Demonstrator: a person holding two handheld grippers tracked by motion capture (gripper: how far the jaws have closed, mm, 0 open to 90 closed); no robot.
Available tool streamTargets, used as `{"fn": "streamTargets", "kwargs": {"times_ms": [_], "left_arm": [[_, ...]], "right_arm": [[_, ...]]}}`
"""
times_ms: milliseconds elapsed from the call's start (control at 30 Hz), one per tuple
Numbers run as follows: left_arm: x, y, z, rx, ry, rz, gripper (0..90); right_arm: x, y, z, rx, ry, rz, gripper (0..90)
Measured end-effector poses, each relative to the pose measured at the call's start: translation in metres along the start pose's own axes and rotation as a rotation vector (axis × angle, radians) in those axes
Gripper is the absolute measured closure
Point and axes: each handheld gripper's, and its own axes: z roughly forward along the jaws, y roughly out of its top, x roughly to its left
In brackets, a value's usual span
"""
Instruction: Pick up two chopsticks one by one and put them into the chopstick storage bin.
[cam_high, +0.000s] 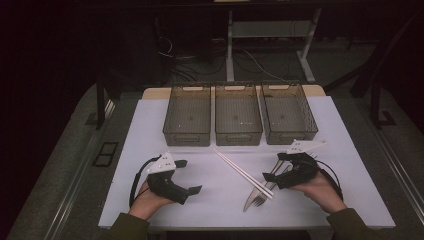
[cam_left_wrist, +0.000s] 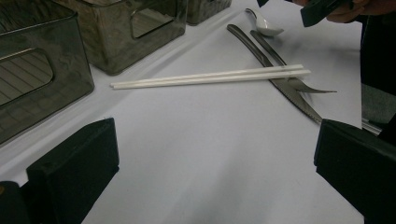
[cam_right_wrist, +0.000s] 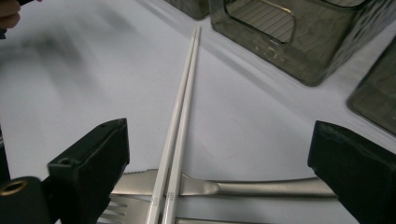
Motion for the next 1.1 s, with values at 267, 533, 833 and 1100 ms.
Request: {"fn": "streamTargets", "kwargs": {"times_ms": [267, 533, 833, 1100], "left_arm": [[0.0, 0.0, 0.0, 0.0, 0.001, -0.001, 0.0], [0.0, -0.001, 0.0, -0.001, 0.0, -0.006, 0.0], [0.0, -0.001, 0.0, 0.0, -0.002, -0.005, 0.0], [0.0, -0.001, 0.0, 0.001, 0.0, -0.003, 0.0]], "right_arm": [[0.003, 0.009, 0.016, 0.055, 0.015, -0.013, 21.8], [0.006, 0.018, 0.032, 0.099, 0.041, -0.016, 38.0], [0.014, 0.028, 0.048, 0.125, 0.051, -0.045, 52.3], [0.017, 0.027, 0.057, 0.181, 0.064, -0.05, 67.9]]}}
